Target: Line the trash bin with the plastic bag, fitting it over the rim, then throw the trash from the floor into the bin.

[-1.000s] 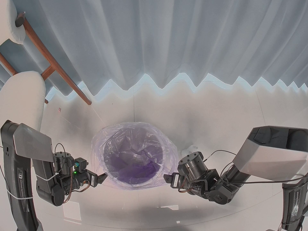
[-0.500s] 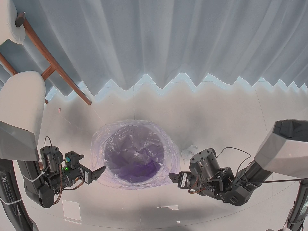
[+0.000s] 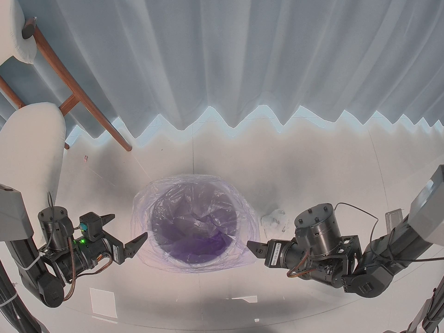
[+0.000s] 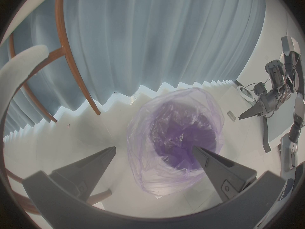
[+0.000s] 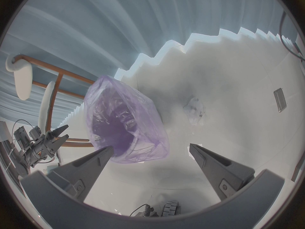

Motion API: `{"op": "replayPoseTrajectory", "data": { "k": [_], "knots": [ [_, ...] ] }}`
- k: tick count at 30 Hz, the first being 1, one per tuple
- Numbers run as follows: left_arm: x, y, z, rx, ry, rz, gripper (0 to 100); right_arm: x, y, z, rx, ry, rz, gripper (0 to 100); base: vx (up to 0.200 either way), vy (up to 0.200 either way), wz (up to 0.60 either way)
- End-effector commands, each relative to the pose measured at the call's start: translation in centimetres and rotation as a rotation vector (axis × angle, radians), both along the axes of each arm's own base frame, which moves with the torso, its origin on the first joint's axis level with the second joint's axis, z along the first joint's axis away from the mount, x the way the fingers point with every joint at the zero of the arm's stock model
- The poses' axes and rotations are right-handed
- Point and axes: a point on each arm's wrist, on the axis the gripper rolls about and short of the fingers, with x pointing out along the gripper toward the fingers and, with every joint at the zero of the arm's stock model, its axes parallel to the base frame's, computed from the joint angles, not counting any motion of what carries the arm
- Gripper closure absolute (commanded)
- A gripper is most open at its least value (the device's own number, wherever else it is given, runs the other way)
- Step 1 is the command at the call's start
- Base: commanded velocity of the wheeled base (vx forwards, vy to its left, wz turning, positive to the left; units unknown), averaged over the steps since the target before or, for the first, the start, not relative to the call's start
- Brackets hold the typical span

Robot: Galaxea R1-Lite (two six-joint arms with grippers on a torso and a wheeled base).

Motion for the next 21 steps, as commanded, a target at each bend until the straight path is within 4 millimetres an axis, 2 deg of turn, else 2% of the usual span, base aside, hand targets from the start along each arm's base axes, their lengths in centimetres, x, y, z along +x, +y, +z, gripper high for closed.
{"op": "replayPoseTrajectory", "data": {
  "k": [1,4,13,16,21],
  "knots": [
    [-0.7,0.1,1.8,-0.028,-0.070,0.002,0,-0.9,-0.5,2.0,0.035,-0.050,0.005,0,0.000,0.000,0.00],
    [-1.0,0.1,2.3,-0.041,-0.088,-0.010,0,-1.2,-0.7,2.7,0.050,-0.075,0.004,0,0.000,0.000,0.00],
    [-2.3,0.5,6.2,-0.087,-0.261,-0.070,0,-3.3,-2.3,4.7,0.076,-0.156,0.034,0,0.000,0.000,0.00],
    [-2.4,0.5,6.6,-0.092,-0.281,-0.070,0,-3.4,-2.4,4.9,0.078,-0.160,0.046,0,0.000,0.000,0.00],
    [-2.1,0.5,6.8,-0.094,-0.290,-0.064,0,-3.4,-2.4,4.9,0.077,-0.162,0.047,0,0.200,0.000,0.00]
  ]
}}
